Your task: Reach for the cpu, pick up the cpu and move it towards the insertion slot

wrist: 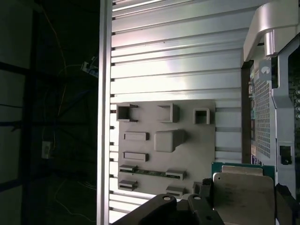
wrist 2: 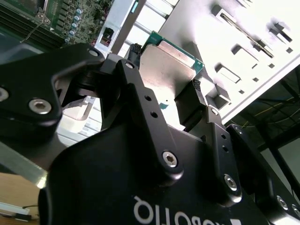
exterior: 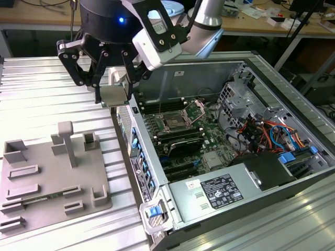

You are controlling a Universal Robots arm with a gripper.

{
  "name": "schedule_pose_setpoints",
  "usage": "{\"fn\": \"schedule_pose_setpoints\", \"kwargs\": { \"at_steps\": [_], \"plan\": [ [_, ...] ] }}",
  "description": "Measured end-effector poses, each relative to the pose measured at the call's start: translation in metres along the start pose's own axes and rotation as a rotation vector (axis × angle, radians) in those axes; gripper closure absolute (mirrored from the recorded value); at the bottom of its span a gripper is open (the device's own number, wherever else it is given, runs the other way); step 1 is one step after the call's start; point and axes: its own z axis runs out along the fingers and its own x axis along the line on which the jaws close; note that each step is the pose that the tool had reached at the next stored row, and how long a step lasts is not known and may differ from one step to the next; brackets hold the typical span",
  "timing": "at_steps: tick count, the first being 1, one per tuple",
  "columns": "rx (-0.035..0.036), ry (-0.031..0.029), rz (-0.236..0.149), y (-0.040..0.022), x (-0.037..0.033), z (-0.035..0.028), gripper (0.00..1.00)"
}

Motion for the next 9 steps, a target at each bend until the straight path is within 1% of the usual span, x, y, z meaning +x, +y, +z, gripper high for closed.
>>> {"fn": "schedule_pose_setpoints", "kwargs": {
  "at_steps": [4,6,9],
  "plan": [
    [-0.0001,-0.0001,0.0,-0.0002,-0.008,0.0001,0.45],
    [0.0,0.0,0.0,-0.0003,-0.0134,0.0001,0.45],
    [0.0,0.0,0.0,-0.0003,-0.0189,0.0003,0.45]
  ]
}}
